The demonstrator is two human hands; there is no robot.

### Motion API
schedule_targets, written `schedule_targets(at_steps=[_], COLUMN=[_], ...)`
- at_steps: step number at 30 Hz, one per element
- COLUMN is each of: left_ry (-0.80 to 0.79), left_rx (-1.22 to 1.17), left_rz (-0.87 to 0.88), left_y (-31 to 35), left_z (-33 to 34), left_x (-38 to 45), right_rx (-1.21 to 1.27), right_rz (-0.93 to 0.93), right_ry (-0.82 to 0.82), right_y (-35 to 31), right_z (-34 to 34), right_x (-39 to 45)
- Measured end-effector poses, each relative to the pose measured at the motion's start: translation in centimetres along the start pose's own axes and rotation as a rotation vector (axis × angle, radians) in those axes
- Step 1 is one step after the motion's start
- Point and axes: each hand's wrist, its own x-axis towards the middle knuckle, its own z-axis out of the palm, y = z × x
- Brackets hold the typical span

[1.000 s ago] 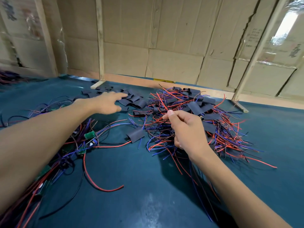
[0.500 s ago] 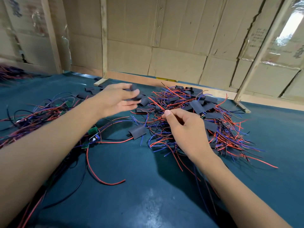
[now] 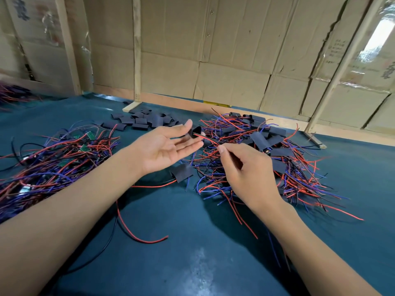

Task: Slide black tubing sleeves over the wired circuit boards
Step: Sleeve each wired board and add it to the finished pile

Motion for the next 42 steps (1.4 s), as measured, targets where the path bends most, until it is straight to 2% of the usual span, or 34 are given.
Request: schedule_targets(at_steps=[6, 10, 14, 17, 20, 24, 28, 32, 34, 37, 42], left_ry=[-0.139, -0.148, -0.154, -0.115, -0.112, -0.137, -0.212, -0.261, -0.25, -0.196, -0.136], left_rx=[0.088, 0.153, 0.306, 0.448, 0.487, 0.582, 0.824, 0.846, 0.833, 0.845, 0.817], left_rz=[0.022, 0.062, 0.162, 0.213, 0.224, 0.265, 0.235, 0.216, 0.204, 0.209, 0.207], left_y=[-0.2, -0.4, -0.6, -1.2, -2.0, -2.2, -3.0, -3.2, -3.1, -2.6, -2.1], left_z=[0.3, 0.3, 0.6, 0.9, 1.3, 1.8, 2.1, 2.4, 2.2, 1.9, 1.9], left_x=[-0.3, -0.2, -0.3, -0.4, -0.6, -0.6, -0.9, -1.0, -1.1, -1.1, -1.2], right_rx=[-0.014, -0.002, 0.048, 0.202, 0.401, 0.899, 1.013, 1.235, 1.216, 1.018, 0.458], right_rz=[0.056, 0.096, 0.21, 0.34, 0.471, 0.689, 0.781, 0.851, 0.867, 0.823, 0.514], right_ry=[0.021, 0.017, -0.06, -0.1, -0.118, 0.05, 0.052, 0.002, -0.063, -0.219, -0.55], right_y=[0.2, 0.0, -0.7, -1.3, -1.8, -2.5, -2.9, -2.7, -2.4, -1.4, 0.6], right_z=[0.1, 0.0, 0.1, 0.2, 0.4, 0.1, 0.1, 0.2, 0.4, 0.0, -1.6], right_x=[0.0, 0.0, 0.0, 0.0, 0.0, 0.9, 1.3, 1.0, 1.0, 0.9, 0.7])
